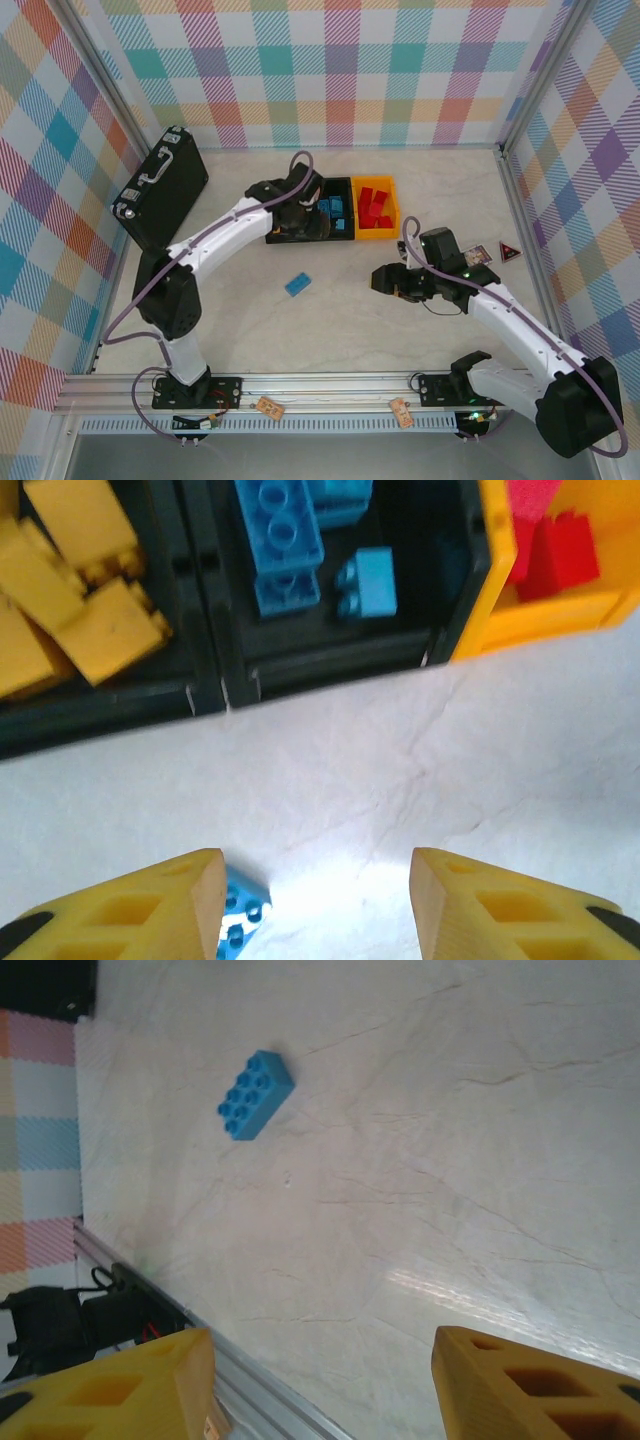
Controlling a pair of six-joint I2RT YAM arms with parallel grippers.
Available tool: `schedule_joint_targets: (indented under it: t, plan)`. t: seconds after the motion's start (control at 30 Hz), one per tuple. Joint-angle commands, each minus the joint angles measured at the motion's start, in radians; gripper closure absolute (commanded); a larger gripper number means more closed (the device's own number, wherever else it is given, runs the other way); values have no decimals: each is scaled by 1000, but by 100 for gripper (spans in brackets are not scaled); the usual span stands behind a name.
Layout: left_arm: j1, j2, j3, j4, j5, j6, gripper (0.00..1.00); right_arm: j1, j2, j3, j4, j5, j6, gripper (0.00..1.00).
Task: Sort the legos into containers by color
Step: Pick up the lego from the center of the table.
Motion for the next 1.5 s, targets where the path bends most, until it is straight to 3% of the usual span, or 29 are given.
schedule_joint_targets:
  t: [0.0,0.33,0.47,0.93,1.13,1.37,1.47]
  plan:
    - [1,-88,-91,32,46,60,44,45,-12,37,47,-40,-49,38]
    - [3,-150,-308,50,121,154,25,178,60,70,93,-15,-74,36]
    - [3,-124,-344,66,105,189,23,221,75,82,88,55,-76,35]
    - [0,48,-360,95,24,236,24,233,83,65,100,65,-63,36]
    - [-13,76,-371,107,8,217,38,233,90,46,119,66,-53,36]
    - [-39,65,-359,91,7,194,77,233,95,43,131,72,-51,37]
    - [-44,34,-345,83,10,175,81,233,91,43,130,87,-50,37]
